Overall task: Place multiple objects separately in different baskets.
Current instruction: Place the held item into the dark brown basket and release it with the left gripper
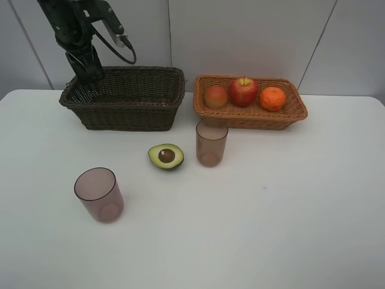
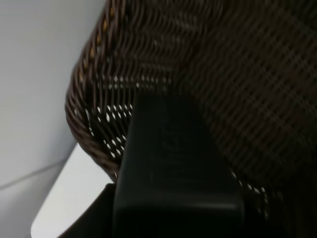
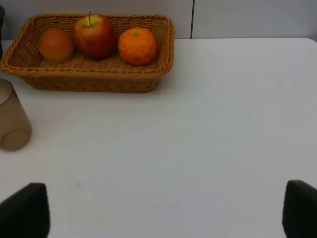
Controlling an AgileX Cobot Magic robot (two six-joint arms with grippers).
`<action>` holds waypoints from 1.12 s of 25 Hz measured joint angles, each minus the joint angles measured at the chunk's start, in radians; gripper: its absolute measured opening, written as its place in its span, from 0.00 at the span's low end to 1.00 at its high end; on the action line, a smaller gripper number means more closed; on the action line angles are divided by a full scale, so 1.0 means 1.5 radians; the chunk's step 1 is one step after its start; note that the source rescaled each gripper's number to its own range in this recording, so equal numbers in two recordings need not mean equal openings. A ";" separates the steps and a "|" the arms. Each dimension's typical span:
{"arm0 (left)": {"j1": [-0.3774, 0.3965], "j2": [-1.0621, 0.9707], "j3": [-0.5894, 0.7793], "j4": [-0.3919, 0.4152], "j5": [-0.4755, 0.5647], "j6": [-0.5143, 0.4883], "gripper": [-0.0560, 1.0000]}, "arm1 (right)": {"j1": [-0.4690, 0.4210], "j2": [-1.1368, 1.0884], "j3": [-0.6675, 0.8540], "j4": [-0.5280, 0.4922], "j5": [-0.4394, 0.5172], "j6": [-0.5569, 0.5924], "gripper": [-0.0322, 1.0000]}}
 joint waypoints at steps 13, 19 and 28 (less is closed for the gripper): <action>0.000 0.031 0.000 0.001 -0.016 0.000 0.53 | 0.000 0.000 0.000 0.000 0.000 0.000 1.00; 0.000 0.031 0.000 0.001 -0.010 0.000 0.53 | 0.000 0.000 0.000 0.000 0.000 0.000 1.00; 0.000 0.030 -0.001 0.002 -0.039 0.000 0.89 | 0.000 0.000 0.000 0.000 0.000 0.000 1.00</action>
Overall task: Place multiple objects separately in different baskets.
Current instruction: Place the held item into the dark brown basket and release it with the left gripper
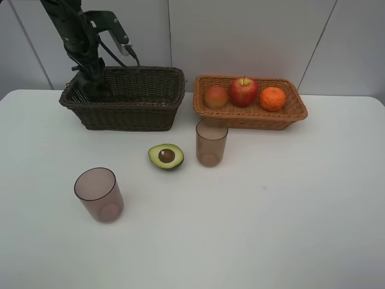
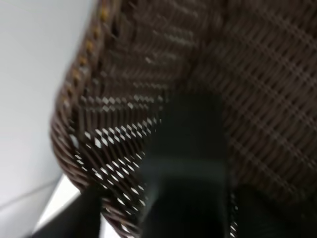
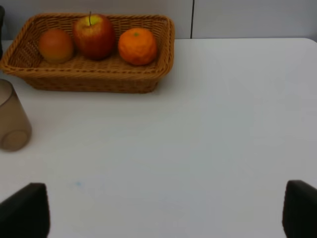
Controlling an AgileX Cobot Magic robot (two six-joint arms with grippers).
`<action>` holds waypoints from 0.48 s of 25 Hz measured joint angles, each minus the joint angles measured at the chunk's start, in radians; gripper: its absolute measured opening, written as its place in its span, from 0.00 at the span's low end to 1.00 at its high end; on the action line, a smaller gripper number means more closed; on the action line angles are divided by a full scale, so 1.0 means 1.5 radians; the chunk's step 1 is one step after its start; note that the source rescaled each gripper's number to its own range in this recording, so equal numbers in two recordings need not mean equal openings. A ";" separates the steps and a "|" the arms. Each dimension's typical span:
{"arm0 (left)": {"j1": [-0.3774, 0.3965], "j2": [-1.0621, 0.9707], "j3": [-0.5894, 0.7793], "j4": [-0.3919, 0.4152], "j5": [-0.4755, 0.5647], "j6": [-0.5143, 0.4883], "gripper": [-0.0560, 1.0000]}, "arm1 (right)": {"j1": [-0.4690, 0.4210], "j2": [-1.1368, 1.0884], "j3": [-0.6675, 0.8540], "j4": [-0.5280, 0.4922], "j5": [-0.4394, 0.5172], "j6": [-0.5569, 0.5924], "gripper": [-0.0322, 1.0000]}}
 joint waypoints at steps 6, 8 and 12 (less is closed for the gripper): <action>0.000 0.000 0.000 0.000 -0.005 0.000 0.99 | 0.000 0.000 0.000 0.000 0.000 0.000 1.00; 0.000 0.000 0.000 0.000 -0.005 0.000 1.00 | 0.000 0.000 0.000 0.000 0.000 0.000 1.00; 0.000 0.000 0.000 0.000 0.000 0.000 1.00 | 0.000 0.000 0.000 0.000 0.000 0.000 1.00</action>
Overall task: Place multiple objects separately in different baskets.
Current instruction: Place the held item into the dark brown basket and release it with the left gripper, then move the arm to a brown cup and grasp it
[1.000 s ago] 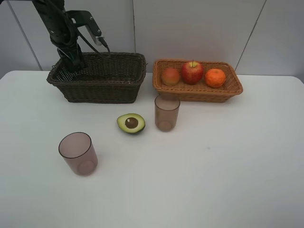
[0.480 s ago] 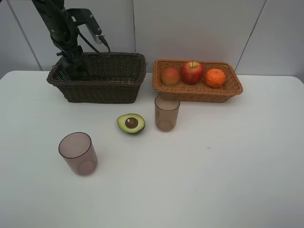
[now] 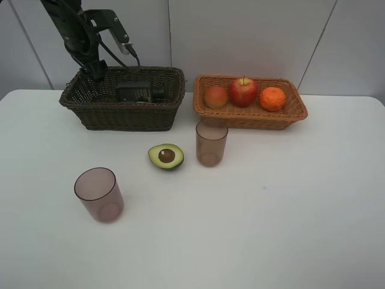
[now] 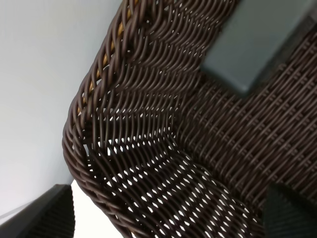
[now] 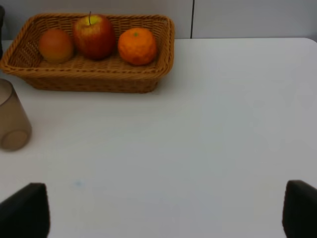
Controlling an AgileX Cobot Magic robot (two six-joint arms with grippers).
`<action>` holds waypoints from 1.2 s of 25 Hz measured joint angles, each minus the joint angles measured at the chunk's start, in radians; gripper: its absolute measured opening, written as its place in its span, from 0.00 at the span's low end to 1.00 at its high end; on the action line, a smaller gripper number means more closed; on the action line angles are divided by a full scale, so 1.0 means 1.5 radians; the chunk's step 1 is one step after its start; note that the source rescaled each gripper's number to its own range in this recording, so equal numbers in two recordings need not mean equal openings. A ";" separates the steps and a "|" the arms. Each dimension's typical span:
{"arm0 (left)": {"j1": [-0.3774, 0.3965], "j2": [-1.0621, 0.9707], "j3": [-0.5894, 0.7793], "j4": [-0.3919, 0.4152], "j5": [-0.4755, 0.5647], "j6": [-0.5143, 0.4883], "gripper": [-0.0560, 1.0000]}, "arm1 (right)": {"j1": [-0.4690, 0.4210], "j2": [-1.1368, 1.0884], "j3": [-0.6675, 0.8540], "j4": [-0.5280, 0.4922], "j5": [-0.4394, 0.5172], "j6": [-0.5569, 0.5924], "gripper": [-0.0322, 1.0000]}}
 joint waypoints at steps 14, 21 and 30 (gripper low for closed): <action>0.000 -0.001 0.000 -0.025 0.010 0.000 1.00 | 0.000 0.000 0.000 0.000 0.000 0.000 1.00; 0.000 -0.025 0.000 -0.070 0.022 -0.026 1.00 | 0.000 0.000 0.000 0.000 0.000 0.000 1.00; -0.059 -0.069 0.000 -0.109 0.044 -0.091 1.00 | 0.000 0.000 0.000 0.000 0.000 0.000 1.00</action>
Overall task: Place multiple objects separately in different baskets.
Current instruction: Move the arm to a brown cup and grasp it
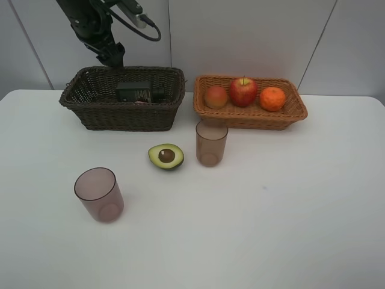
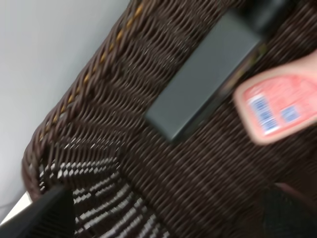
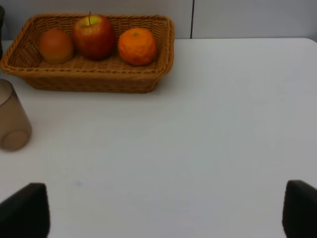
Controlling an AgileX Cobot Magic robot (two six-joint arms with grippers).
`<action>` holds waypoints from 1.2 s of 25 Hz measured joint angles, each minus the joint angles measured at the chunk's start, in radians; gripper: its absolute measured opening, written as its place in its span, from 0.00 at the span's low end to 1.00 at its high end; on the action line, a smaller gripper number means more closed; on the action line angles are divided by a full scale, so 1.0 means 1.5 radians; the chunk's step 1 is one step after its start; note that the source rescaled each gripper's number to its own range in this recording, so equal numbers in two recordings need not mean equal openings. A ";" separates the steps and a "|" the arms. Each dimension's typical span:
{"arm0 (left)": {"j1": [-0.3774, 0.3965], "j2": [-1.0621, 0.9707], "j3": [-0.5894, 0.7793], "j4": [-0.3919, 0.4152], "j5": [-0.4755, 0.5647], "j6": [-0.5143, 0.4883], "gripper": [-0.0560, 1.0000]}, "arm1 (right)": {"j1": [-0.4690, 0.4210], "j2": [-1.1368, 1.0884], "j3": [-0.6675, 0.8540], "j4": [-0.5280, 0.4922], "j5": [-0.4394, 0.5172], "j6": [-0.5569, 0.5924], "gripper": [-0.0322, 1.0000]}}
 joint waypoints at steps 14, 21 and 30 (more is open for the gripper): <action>-0.157 -0.007 -0.005 -0.059 -0.005 -0.280 1.00 | 0.000 0.000 0.000 0.000 0.000 0.000 1.00; -0.211 -0.007 -0.005 -0.109 0.012 -0.362 1.00 | 0.000 0.000 0.000 0.000 0.000 0.000 1.00; -0.242 0.024 -0.005 -0.114 0.050 -0.429 1.00 | 0.000 0.000 0.000 0.000 0.000 0.000 1.00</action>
